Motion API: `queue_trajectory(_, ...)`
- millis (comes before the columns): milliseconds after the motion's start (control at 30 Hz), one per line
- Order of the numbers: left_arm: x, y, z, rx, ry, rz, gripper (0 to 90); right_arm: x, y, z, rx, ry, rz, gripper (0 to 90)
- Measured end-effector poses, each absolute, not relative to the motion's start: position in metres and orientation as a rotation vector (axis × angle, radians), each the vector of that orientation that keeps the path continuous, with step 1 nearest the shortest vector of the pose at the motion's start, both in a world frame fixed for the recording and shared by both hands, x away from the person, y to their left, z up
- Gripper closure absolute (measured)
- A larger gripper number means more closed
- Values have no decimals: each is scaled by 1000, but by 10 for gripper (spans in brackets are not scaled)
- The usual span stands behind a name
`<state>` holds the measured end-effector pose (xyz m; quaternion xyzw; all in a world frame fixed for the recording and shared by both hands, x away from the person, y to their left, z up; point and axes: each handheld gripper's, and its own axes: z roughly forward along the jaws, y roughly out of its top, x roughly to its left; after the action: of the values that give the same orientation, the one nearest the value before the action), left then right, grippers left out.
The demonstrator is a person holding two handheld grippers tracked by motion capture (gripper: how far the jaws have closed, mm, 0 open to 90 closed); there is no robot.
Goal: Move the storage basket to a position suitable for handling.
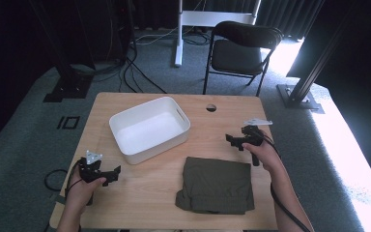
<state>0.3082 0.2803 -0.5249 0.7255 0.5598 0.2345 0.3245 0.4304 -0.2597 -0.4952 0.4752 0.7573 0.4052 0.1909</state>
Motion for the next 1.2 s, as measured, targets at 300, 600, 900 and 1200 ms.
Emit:
queue_trajectory(300, 316, 280, -501, 1817, 1466, 645, 11, 444, -223, -482, 1253, 2156, 1175, 160)
queue_trajectory(600, 324, 274, -486, 1797, 1424, 657, 11, 458, -183, -477, 1208, 2192, 1213, 160)
queue_trajectory(900, 337, 268, -476, 1751, 1424, 652, 11, 469, -149, -472, 1156, 2222, 1245, 160)
queue_trajectory(1200, 353, 266, -476, 1702, 1450, 644, 53, 485, -121, -466, 1133, 2216, 1266, 160)
